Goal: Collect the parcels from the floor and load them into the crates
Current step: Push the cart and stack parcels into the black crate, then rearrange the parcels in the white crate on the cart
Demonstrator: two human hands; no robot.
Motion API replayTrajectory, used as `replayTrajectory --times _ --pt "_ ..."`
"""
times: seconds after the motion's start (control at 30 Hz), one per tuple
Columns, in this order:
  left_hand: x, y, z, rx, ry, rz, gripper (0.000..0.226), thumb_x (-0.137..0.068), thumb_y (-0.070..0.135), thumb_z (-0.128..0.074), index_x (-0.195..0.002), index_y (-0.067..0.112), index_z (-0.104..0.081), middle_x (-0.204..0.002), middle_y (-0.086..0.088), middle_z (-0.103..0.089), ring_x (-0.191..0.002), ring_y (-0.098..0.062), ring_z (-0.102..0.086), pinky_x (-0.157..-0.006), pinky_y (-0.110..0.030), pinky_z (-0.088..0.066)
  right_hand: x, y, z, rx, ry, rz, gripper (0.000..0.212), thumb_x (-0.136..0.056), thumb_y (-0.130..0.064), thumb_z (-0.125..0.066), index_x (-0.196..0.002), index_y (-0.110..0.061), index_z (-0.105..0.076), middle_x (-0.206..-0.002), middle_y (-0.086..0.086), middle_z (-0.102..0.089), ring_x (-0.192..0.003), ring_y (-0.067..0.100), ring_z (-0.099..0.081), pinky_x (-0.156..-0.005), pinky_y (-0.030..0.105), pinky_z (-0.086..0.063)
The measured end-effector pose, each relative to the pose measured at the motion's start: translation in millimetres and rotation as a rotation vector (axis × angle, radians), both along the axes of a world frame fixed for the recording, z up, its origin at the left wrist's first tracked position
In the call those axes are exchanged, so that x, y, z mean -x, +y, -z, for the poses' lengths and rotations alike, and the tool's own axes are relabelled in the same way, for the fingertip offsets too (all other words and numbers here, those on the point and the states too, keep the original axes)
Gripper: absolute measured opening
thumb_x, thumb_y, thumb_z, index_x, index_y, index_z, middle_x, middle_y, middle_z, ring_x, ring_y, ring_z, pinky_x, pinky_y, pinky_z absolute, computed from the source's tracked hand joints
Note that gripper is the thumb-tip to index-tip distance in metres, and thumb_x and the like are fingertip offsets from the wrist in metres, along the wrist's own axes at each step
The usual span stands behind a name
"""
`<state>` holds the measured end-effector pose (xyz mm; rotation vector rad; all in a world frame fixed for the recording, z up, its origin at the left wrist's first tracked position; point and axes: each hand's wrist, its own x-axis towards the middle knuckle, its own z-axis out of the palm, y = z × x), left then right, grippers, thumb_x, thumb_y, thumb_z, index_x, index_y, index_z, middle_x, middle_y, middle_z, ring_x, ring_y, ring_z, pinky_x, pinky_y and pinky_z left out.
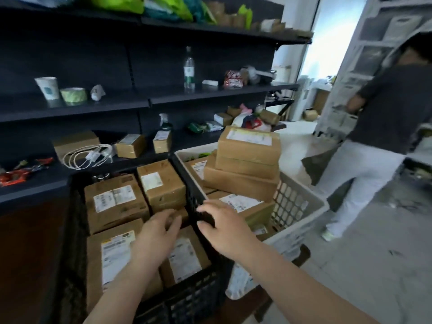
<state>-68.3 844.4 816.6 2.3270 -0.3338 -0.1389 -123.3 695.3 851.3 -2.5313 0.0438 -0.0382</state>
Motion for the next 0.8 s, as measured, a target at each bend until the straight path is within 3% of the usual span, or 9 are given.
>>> replayTrajectory --times 0.1,0.23,0.33,0.47,0.57,0.7,0.8 --pt "-11.6 -56.9 -26.2 0.26 0.05 -0.012 0.037 -0.096 0.029 -0.047 -0.131 0.018 -0.05 -0.129 -0.002 -0.055 -0.112 -0.015 -0.051 -0.095 -0.028 -0.041 0.3 -57.6 -6.9 -0.07 -0.156 0.142 0.034 -0.095 -0.029 -0.05 -0.127 -0.02 -0.054 -0.135 -0.006 -0.047 -0.128 0.01 -0.041 -0.103 0.022 -0.032" --pt "-23.2 -135.5 -34.5 0.489 0.259 -0.065 0.042 -0.096 0.03 -0.049 -0.136 0.02 -0.043 -0.124 0.003 -0.052 -0.107 -0.012 -0.047 -0.096 -0.031 -0.039 -12.5 -139.0 -10.9 -0.168 -0.25 0.284 0.033 -0.093 -0.031 -0.054 -0.125 -0.026 -0.053 -0.13 -0.011 -0.048 -0.116 0.002 -0.042 -0.098 0.022 -0.033" --pt "-31.1 -181.8 -27.0 0.634 0.45 -0.166 0.047 -0.095 0.032 -0.05 -0.14 0.023 -0.037 -0.138 -0.002 -0.047 -0.122 -0.019 -0.047 -0.107 -0.041 -0.038 -35.0 -198.2 -16.3 -0.299 -0.329 0.331 0.034 -0.092 -0.032 -0.055 -0.126 -0.027 -0.052 -0.123 -0.013 -0.047 -0.114 0.005 -0.045 -0.099 0.028 -0.039" --pt "-41.6 -231.1 -14.8 0.723 0.502 -0.38 0.061 -0.094 0.035 -0.052 -0.147 0.024 -0.023 -0.146 -0.004 -0.04 -0.132 -0.025 -0.041 -0.108 -0.045 -0.037 -79.8 -276.2 -28.6 -0.566 -0.38 0.358 0.028 -0.092 -0.033 -0.054 -0.119 -0.025 -0.055 -0.118 -0.011 -0.053 -0.111 0.006 -0.048 -0.087 0.021 -0.039" --pt "-41.8 -253.4 -9.7 0.781 0.544 -0.54 0.065 -0.092 0.038 -0.055 -0.147 0.027 -0.023 -0.147 -0.005 -0.038 -0.133 -0.027 -0.039 -0.106 -0.045 -0.039 -125.4 -319.4 -26.4 -0.758 -0.257 0.375 0.023 -0.095 -0.039 -0.049 -0.112 -0.024 -0.054 -0.104 -0.011 -0.054 -0.112 0.014 -0.051 -0.091 0.028 -0.038" --pt "-41.6 -272.4 -5.3 0.847 0.56 -0.612 0.066 -0.089 0.046 -0.055 -0.146 0.03 -0.026 -0.146 -0.004 -0.039 -0.133 -0.027 -0.039 -0.107 -0.043 -0.039 -181.9 -343.3 -7.6 -0.835 0.055 0.338 0.055 -0.096 -0.056 -0.031 -0.129 -0.018 -0.053 -0.122 0.0 -0.057 -0.108 0.018 -0.053 -0.092 0.035 -0.039" --pt "-46.7 -282.3 -3.6 0.863 0.586 -0.608 0.074 -0.086 0.054 -0.055 -0.148 0.032 -0.021 -0.149 -0.003 -0.035 -0.134 -0.027 -0.038 -0.108 -0.042 -0.037 -196.1 -341.7 5.2 -0.932 0.315 0.179 0.062 -0.093 -0.064 -0.025 -0.127 -0.022 -0.055 -0.122 -0.001 -0.057 -0.109 0.019 -0.053 -0.09 0.034 -0.041"
